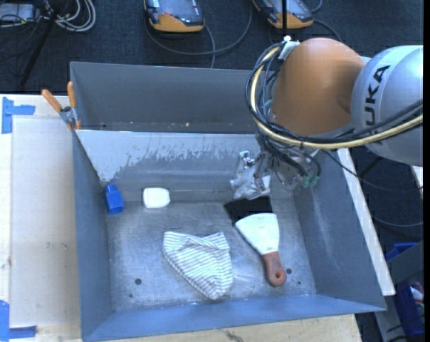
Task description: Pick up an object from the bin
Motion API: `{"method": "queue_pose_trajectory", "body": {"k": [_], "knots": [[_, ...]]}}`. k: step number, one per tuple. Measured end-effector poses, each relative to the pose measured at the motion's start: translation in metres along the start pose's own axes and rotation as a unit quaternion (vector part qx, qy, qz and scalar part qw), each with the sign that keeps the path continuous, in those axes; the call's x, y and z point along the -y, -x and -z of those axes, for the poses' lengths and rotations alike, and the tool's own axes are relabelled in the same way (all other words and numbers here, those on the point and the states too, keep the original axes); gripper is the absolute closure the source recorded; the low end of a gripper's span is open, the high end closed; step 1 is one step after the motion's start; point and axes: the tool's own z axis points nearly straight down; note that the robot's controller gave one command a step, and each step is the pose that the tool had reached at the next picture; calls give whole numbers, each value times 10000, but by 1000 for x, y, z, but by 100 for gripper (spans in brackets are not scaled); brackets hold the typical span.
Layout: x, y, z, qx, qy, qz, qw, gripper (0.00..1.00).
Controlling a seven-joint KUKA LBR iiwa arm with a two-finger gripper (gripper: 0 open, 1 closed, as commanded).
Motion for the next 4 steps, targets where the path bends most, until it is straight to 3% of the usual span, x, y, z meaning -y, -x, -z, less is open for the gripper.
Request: {"method": "queue_pose_trajectory", "body": {"k": [1, 2, 3, 4], "knots": [[0, -1, -2, -16, 4, -1, 10000, 100], [-13, -28, -67, -34, 7, -224, 9997, 0], [-13, -28, -67, -32, 7, -222, 9997, 0], [-80, -29, -147, -59, -17, 589, 9982, 100]]}}
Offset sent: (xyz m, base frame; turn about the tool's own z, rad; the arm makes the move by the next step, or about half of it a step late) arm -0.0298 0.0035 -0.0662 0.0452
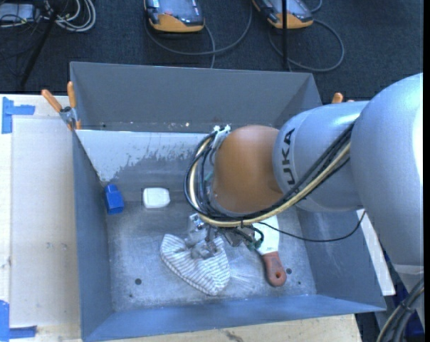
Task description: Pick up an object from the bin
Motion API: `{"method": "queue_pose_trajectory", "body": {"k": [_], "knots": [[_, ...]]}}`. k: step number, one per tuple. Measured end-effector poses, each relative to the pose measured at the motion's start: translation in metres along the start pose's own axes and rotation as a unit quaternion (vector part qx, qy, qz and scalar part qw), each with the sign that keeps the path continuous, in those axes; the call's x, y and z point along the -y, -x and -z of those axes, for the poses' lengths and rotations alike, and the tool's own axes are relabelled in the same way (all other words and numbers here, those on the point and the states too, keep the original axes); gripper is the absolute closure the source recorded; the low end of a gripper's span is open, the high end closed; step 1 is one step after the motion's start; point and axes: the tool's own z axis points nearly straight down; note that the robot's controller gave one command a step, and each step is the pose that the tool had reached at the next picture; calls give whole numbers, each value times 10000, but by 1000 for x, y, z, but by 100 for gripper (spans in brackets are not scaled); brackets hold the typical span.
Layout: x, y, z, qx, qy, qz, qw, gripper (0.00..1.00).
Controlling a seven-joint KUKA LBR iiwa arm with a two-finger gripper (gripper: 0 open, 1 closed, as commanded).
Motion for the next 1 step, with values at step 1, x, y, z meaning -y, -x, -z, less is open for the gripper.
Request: {"method": "queue_pose_trajectory", "body": {"k": [1], "knots": [[0, 0, 0, 0, 0, 2, 10000, 100]]}}
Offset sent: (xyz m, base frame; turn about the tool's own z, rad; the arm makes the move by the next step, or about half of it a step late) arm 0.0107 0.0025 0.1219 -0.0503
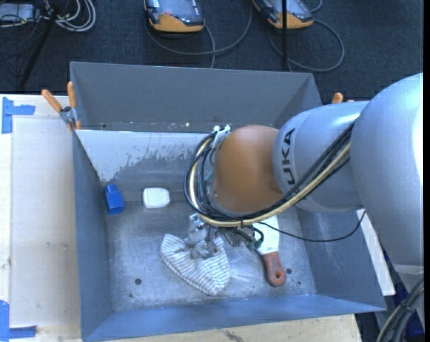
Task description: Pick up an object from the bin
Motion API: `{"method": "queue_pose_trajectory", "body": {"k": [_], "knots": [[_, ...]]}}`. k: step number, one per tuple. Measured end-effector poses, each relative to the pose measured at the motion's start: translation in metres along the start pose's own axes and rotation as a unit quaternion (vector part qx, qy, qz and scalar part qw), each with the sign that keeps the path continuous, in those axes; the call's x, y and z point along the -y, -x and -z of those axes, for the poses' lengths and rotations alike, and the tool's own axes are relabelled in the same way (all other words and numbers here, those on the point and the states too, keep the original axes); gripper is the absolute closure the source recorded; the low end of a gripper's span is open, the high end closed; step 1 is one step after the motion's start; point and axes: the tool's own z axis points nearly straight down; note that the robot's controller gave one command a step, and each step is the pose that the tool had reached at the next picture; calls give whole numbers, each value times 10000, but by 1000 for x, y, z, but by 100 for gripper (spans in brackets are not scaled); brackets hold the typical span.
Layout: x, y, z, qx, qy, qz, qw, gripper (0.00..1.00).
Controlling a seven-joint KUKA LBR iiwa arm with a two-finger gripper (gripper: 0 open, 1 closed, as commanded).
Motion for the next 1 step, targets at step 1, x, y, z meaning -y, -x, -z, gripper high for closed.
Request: {"method": "queue_pose_trajectory", "body": {"k": [1], "knots": [[2, 11, 122, 43, 20, 241, 9997, 100]]}}
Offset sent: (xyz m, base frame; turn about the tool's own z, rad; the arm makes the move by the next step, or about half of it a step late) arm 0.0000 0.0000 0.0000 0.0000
